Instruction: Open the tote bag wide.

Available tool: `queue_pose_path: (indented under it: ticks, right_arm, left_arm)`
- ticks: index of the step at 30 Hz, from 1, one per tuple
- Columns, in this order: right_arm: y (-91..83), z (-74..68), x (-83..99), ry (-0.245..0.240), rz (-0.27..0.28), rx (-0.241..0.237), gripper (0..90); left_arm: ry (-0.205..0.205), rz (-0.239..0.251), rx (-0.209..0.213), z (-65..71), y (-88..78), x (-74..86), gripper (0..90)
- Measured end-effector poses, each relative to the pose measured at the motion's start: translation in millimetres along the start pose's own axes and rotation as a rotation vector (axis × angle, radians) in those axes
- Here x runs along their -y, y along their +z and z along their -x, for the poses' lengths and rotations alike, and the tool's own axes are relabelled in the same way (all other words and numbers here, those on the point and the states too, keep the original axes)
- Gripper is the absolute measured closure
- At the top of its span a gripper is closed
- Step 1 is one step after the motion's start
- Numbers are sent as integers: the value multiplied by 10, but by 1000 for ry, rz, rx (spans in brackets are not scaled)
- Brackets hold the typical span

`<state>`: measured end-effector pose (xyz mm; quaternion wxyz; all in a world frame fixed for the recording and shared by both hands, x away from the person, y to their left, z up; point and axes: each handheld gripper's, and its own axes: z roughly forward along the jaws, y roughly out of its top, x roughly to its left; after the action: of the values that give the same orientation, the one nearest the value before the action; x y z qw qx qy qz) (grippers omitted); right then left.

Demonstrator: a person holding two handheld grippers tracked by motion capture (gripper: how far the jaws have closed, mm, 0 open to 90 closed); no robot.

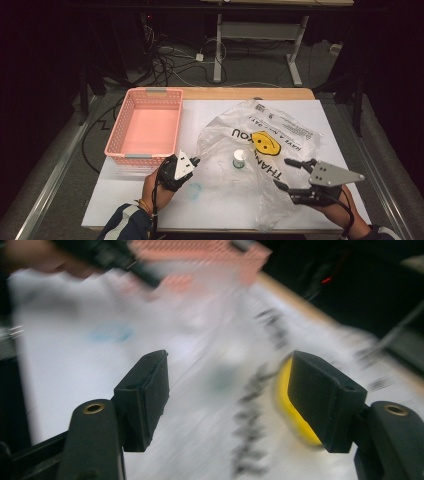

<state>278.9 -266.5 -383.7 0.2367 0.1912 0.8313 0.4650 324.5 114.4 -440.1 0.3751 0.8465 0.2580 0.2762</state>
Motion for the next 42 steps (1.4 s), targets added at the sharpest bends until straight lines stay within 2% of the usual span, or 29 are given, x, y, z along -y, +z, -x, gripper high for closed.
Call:
queue_pose_path:
  ticks: [4, 6, 9, 14, 17, 18, 21, 23, 25, 26, 28, 31, 33, 38, 39, 42]
  right_arm:
    - [50, -194, 251, 45, -97, -144, 320]
    - [90, -278, 367, 45, -142, -174, 291]
    - [180, -342, 459, 23, -202, -193, 248]
    - [359, -336, 556, 14, -263, -191, 266]
    - [441, -303, 614, 13, -299, -179, 376]
    - [454, -301, 620, 26, -318, -179, 450]
    - [491, -293, 644, 13, -358, -203, 614]
    - [498, -276, 652, 29, -364, -227, 724]
    - [496, -261, 639, 35, -377, -220, 847]
    - [493, -249, 638, 29, -384, -220, 886]
    - [488, -231, 632, 28, -392, -218, 900]
    - [456, -240, 589, 8, -366, -189, 900]
    - [402, -222, 523, 13, -310, -168, 900]
    - [255, -143, 335, 6, -169, -63, 900]
    - [235, -114, 312, 2, -145, -46, 900]
    - [179, -22, 256, 4, -92, -3, 900]
  left_arm:
    - [5, -7, 0, 12, 15, -8, 851]
    - [8, -8, 1, 18, 26, -13, 851]
    - [12, -10, 7, 32, 49, -23, 851]
    - [22, -18, 17, 52, 75, -28, 851]
    - [20, -21, 17, 53, 83, -24, 851]
    - [19, -21, 17, 53, 83, -23, 851]
    - [20, -20, 17, 53, 79, -24, 851]
    - [19, -18, 17, 52, 77, -25, 850]
    - [19, -17, 16, 50, 73, -26, 850]
    - [19, -16, 16, 47, 69, -26, 850]
    - [18, -14, 14, 39, 59, -28, 850]
    - [8, 7, 10, 25, 33, -48, 850]
    - [10, 21, 12, 19, 6, -77, 850]
    - [-4, 70, -8, -5, -55, -135, 849]
    - [-18, 78, -8, -18, -50, -147, 848]
    - [-22, 93, -18, -39, -28, -184, 848]
